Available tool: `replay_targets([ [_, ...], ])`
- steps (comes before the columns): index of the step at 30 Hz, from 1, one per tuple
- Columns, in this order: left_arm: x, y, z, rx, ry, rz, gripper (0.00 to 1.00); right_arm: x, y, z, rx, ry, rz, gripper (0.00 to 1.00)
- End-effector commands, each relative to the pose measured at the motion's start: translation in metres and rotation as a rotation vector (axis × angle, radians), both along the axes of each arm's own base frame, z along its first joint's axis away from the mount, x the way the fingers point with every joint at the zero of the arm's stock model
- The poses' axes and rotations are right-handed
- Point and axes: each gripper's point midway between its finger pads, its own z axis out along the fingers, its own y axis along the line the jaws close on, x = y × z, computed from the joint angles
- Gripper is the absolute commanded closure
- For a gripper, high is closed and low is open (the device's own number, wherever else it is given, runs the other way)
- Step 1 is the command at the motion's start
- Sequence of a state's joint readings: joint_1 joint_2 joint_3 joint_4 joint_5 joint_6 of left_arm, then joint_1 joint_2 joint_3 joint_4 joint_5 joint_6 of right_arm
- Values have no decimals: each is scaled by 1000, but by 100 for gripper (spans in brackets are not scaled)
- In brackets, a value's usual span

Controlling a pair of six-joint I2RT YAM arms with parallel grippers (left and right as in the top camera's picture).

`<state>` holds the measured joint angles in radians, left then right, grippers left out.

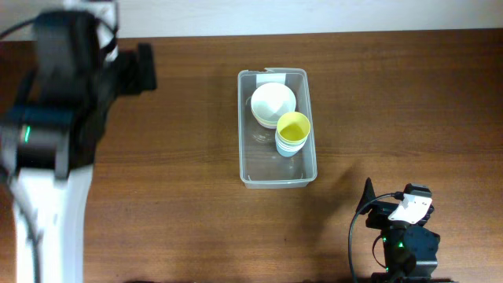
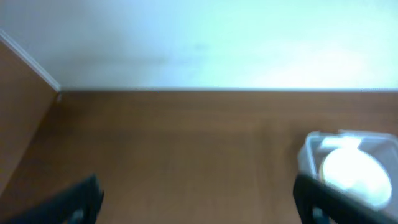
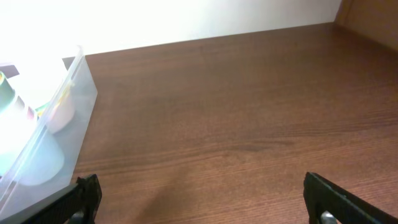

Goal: Pack container

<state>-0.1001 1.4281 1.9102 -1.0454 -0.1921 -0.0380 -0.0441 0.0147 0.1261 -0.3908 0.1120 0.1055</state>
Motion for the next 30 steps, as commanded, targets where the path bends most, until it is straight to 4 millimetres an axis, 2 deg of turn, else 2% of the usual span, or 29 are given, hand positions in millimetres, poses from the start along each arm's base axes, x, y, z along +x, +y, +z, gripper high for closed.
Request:
replay_targets([
  [1, -27, 19, -31, 21, 2, 26, 0, 0, 1, -2, 6, -4, 1, 1],
  [8, -78, 46, -88, 16, -41, 104, 0, 0, 1, -2, 6, -4, 1, 1],
  [16, -123, 45, -151, 25, -51, 103, 0, 0, 1, -2, 6, -4, 1, 1],
  [17, -132, 45, -166, 25, -51, 103, 0, 0, 1, -2, 6, -4, 1, 1],
  [24, -155, 44, -211, 24, -94, 103, 0, 0, 1, -2, 6, -4, 1, 1],
  [30, -156, 41, -244, 16, -136, 89, 0, 0, 1, -2, 6, -4, 1, 1],
])
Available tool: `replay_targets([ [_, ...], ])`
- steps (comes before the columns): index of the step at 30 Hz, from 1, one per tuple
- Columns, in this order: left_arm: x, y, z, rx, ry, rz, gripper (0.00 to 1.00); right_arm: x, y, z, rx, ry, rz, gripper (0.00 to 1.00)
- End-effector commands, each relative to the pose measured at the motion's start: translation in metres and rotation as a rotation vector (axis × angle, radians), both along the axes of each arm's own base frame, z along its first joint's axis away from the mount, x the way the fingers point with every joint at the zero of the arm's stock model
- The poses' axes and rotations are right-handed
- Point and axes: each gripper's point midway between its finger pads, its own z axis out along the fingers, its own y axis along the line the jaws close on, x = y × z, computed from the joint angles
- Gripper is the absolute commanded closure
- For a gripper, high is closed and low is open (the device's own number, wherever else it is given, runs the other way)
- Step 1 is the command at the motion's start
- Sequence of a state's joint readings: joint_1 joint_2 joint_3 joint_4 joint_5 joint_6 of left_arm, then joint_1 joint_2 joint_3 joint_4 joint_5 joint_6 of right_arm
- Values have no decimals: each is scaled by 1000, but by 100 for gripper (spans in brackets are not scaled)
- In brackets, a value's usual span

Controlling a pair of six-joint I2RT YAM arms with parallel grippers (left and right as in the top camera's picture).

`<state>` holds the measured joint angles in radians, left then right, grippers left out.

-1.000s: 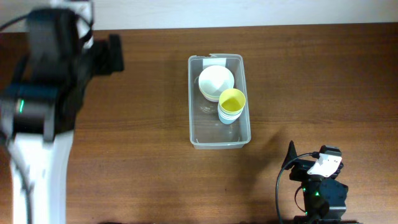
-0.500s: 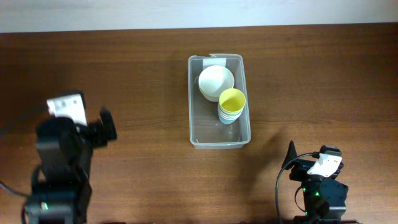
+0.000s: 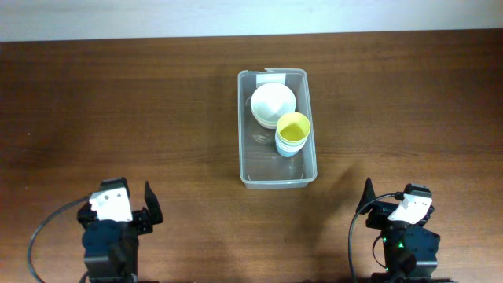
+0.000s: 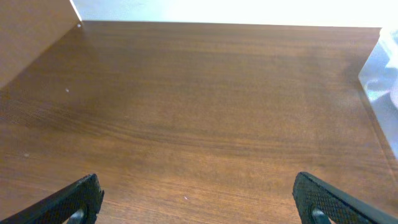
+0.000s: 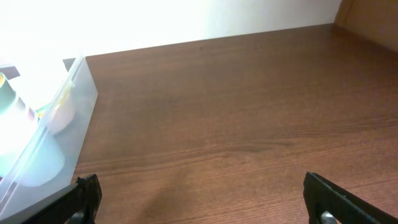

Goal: Pack container

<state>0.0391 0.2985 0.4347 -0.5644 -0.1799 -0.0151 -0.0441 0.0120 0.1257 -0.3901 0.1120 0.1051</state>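
Observation:
A clear plastic container [image 3: 245, 169] stands in the middle of the table. Inside it sit a white bowl [image 3: 273, 102] and a yellow cup [image 3: 293, 130] nested in a stack of cups. The container's wall shows at the left edge of the right wrist view [image 5: 74, 87] and at the right edge of the left wrist view [image 4: 380, 68]. My left gripper [image 4: 198, 200] rests at the front left of the table, open, nothing between its fingers. My right gripper [image 5: 202, 200] rests at the front right, open and empty too.
The brown wooden table [image 3: 157, 118] ends at a white wall [image 3: 157, 16] along the back. Both arm bases, left [image 3: 114, 228] and right [image 3: 405, 232], sit at the front edge.
My left arm was raised over the table's left side, its camera facing the back wall; now it sits low at the front left edge. The right arm and the container are unchanged.

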Motion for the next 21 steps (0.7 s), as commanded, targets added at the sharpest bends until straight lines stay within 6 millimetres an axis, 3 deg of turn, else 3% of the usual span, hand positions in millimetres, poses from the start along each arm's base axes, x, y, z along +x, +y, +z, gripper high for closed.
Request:
replay_targets([
  [1, 0, -4, -19, 7, -9, -30, 0, 0, 1, -2, 6, -1, 1, 1],
  [13, -2, -4, -54, 9, -40, -30, 0, 0, 1, -2, 6, -1, 1, 1],
  [21, -2, -9, -58, 11, -84, -51, 0, 0, 1, -2, 6, -1, 1, 1],
])
